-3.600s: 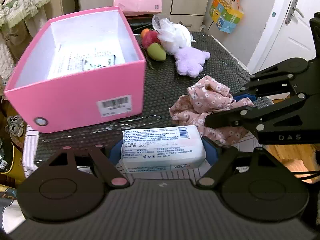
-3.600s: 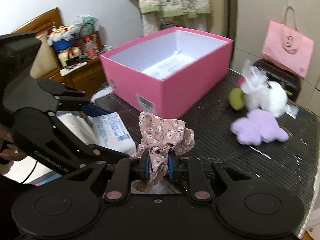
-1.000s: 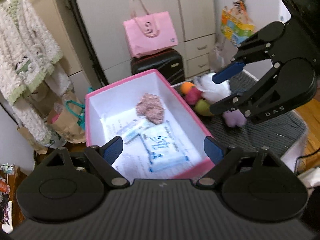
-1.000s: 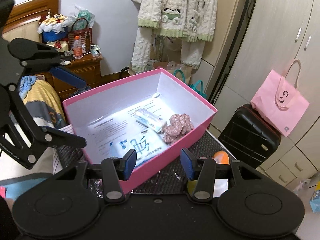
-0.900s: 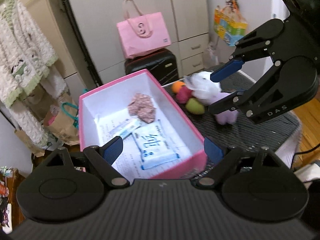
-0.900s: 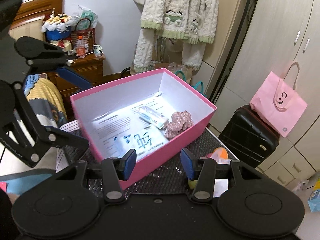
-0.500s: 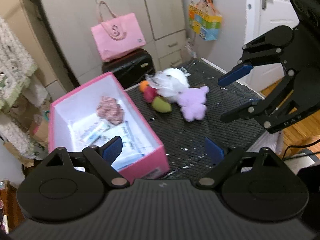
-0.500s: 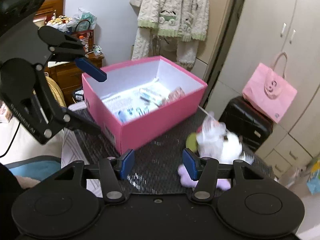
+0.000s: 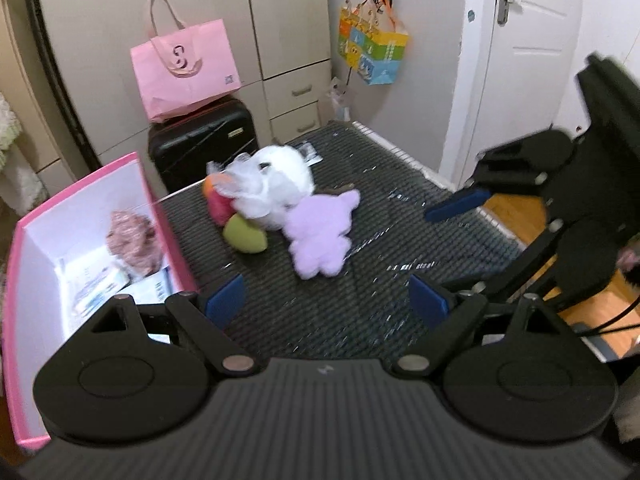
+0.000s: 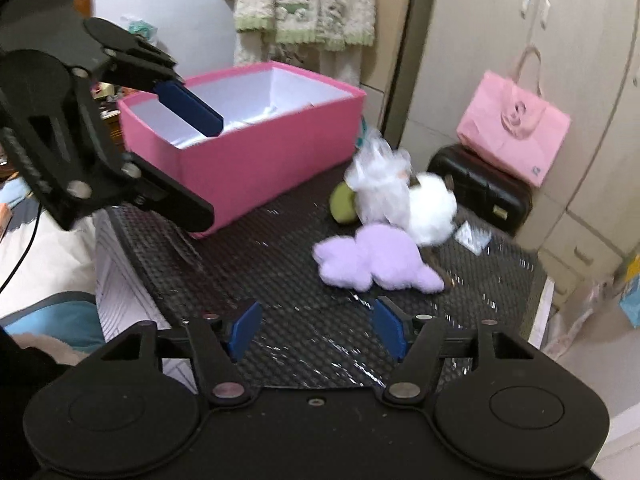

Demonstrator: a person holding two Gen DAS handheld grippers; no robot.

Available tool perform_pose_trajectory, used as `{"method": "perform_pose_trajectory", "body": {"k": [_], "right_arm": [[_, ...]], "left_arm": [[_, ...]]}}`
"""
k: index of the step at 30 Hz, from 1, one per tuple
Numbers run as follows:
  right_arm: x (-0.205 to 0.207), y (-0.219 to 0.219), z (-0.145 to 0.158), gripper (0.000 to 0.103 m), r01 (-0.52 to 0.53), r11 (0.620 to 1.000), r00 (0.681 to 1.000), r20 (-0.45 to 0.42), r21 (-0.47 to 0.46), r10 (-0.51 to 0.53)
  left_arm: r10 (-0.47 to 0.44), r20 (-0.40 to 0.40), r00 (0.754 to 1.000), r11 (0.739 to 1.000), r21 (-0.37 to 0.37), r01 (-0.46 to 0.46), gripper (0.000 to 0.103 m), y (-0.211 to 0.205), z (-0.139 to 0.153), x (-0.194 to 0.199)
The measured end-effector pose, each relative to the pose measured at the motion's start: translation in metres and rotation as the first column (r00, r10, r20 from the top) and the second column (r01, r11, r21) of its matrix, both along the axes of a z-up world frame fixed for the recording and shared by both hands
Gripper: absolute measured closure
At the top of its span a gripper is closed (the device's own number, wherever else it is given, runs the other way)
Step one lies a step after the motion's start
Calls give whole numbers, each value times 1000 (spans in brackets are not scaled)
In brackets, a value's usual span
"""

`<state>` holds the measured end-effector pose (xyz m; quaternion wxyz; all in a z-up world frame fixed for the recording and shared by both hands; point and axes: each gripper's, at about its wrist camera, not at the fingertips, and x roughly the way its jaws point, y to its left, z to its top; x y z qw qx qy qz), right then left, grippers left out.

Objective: Organize soft objects
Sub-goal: 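Move the left tool to the lavender plush toy and grasp it, then lift the lavender plush with the left tool toward the pink box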

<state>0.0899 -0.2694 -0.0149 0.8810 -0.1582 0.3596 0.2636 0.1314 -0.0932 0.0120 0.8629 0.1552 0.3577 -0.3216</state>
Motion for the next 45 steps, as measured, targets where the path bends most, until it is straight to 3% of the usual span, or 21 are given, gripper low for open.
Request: {"method": "perform_pose_trajectory", "body": {"k": [6,12,17,22,25,31,36,45], "right_arm": [[21,-14,-32,33,51,996,999,9,72,-52],[54,-21,-61,32,123,983,992,-31,133,-120],[73,-19,-74,32,138,978,990,-45,153,-133],[78,-9,-79,28,125,983,992,-3,136,-125],[78,-4,-80,19,112,984,993,18,137,-116],[76,-2,-83,18,118,984,991,41,134,-124],[71,-3,-82,17,127,983,988,66,133,-136],[39,-3,-79,17,96,992,987,122,80,-105]], "left_arm": [[1,6,1000,999,-50,-1,14,-30,-18,19],[69,-7,998,997,-37,-69,14,-56,-52,57],[112,-128,986,990,-71,-121,14,-62,-80,86],[178,-209,961,975,-95,-201,14,-64,-101,104],[191,-237,953,970,-103,-220,14,-63,-110,110],[165,-288,943,969,-132,-209,19,-63,-111,108],[150,-303,941,969,-142,-200,36,-60,-108,97],[62,-394,917,970,-191,-148,35,-57,-107,77]]}}
